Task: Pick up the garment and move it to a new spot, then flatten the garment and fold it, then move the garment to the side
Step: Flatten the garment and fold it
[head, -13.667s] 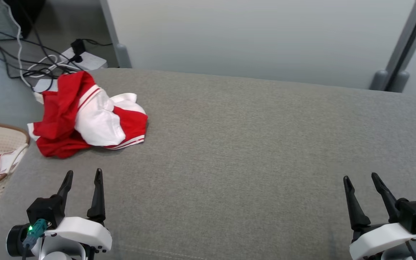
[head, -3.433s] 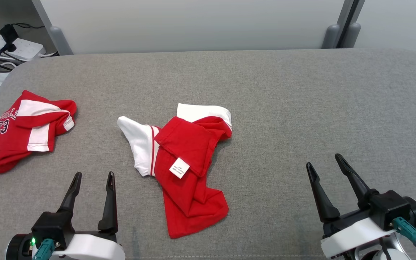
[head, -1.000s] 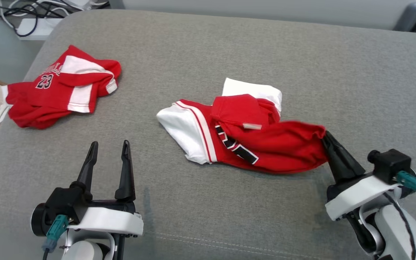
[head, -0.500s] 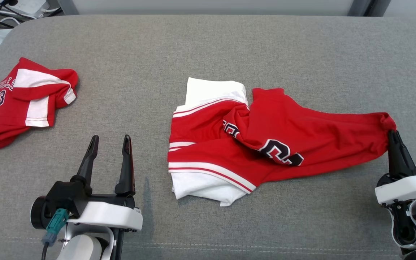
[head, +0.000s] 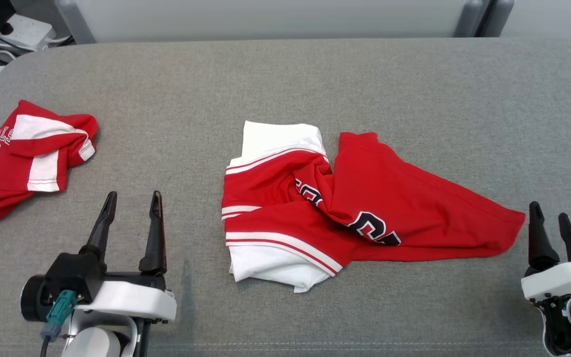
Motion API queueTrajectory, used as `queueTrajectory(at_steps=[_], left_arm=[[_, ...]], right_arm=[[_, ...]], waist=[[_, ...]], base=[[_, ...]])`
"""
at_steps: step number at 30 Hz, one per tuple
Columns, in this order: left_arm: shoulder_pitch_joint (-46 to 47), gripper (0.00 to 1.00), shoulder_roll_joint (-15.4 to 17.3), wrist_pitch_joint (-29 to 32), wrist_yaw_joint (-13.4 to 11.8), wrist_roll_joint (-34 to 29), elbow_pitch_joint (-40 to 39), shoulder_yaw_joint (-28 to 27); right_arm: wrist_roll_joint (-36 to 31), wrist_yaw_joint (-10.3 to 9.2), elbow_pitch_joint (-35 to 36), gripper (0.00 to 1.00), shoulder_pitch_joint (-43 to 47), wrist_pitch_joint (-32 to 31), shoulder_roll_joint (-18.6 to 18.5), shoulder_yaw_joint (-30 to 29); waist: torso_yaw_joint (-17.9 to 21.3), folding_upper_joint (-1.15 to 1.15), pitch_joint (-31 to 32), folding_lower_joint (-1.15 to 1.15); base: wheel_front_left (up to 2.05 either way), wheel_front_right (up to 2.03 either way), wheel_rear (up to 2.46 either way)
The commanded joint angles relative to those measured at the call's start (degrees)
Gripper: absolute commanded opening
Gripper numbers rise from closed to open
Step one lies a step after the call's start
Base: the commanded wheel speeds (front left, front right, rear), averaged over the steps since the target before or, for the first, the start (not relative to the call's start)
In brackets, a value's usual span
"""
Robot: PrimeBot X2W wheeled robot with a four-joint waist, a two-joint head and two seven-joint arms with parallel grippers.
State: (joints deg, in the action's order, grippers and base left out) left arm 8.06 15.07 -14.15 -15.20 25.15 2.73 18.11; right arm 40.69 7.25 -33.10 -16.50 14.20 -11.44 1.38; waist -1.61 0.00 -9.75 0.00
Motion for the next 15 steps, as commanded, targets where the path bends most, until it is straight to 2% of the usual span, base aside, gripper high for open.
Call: queueTrajectory(at_steps=[1,8,9,15], left_arm=[[0.3,1.00,1.9,0.0,-0.4,0.0,-1.1,-2.6],[-0.7,1.00,3.3,-0.3,0.3,1.1,0.1,-4.3],[-0.7,1.00,3.3,-0.3,0.3,1.1,0.1,-4.3],[-2.5,1.00,4.9,-0.6,3.1,2.2,1.4,-6.0]], right_arm=[[-2.6,0.24,3.6,1.00,1.4,0.8,-1.2,-0.7],[-15.1,0.24,13.2,1.00,4.8,0.8,-0.5,-3.7],[-15.1,0.24,13.2,1.00,4.8,0.8,-0.5,-3.7],[-24.7,0.24,19.6,1.00,8.4,0.8,1.1,-4.2]], waist=[[0.8,0.00,1.6,0.00],[1.8,0.00,5.3,0.00],[1.8,0.00,5.3,0.00],[1.7,0.00,7.1,0.00]], base=[[0.00,0.00,0.00],[0.00,0.00,0.00],[0.00,0.00,0.00],[0.00,0.00,0.00]])
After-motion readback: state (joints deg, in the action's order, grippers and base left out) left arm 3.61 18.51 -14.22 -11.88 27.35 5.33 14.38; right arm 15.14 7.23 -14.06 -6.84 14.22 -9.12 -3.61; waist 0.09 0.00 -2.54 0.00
